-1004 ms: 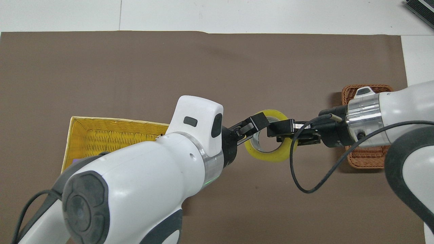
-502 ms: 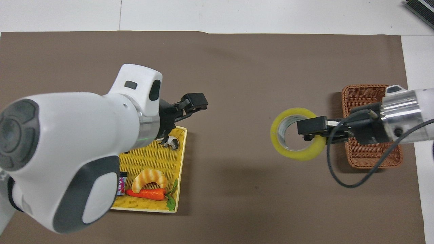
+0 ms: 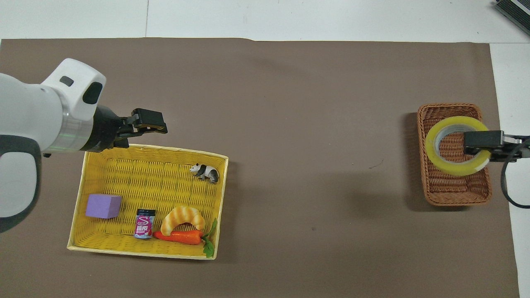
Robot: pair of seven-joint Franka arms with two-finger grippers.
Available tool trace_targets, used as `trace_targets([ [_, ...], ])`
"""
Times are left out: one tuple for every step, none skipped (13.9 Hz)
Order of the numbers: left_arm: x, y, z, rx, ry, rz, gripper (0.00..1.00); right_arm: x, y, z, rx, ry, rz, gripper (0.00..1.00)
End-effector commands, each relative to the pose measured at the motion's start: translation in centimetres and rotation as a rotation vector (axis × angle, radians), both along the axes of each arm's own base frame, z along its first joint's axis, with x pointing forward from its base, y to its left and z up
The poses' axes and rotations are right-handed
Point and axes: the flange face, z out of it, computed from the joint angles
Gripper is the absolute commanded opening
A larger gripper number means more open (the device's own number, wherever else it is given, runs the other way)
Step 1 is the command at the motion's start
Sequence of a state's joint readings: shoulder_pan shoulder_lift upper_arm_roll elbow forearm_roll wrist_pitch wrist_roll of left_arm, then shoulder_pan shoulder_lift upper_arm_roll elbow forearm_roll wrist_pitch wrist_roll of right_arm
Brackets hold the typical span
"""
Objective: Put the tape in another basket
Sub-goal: 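Carry the tape into the wicker basket while the left gripper withdraws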
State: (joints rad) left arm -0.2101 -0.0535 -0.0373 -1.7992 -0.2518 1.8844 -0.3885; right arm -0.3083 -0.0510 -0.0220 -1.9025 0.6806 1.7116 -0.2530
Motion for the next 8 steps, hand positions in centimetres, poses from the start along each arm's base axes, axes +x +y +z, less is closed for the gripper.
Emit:
trace_targets([
  [0.6, 4.1, 0.3, 0.082, -0.017, -0.046, 1.0, 2.7, -4.7, -6.0, -0.049, -0.063, 0.033, 0.0],
  [0.9, 5.8, 0.1, 0.095, -0.023, -0.065, 1.0, 3.1, -5.5, -7.7, -0.05, -0.07, 0.032, 0.0],
  [1.0, 7.1, 0.1, 0.114, -0.029, -0.096, 1.0, 3.2, -6.2, -8.6, -0.055, -0.065, 0.029, 0.0],
  [1.0, 8.2, -0.1, 0.139, -0.02, -0.127, 1.0, 3.2, -6.5, -9.1, -0.06, -0.058, 0.036, 0.0],
  [1.0, 9.3, -0.1, 0.17, -0.019, -0.168, 1.0, 2.9, -7.3, -9.4, -0.065, -0.061, 0.037, 0.0],
  [1.0, 10.3, -0.1, 0.191, -0.024, -0.204, 1.0, 2.6, -8.0, -10.6, -0.059, -0.055, 0.044, 0.0],
  [1.2, 11.2, 0.1, 0.2, -0.03, -0.218, 1.0, 2.4, -9.2, -11.8, -0.058, -0.061, 0.058, 0.0],
  [1.2, 12.1, 0.2, 0.218, -0.022, -0.232, 1.0, 2.0, -10.6, -13.5, -0.052, -0.059, 0.067, 0.0],
])
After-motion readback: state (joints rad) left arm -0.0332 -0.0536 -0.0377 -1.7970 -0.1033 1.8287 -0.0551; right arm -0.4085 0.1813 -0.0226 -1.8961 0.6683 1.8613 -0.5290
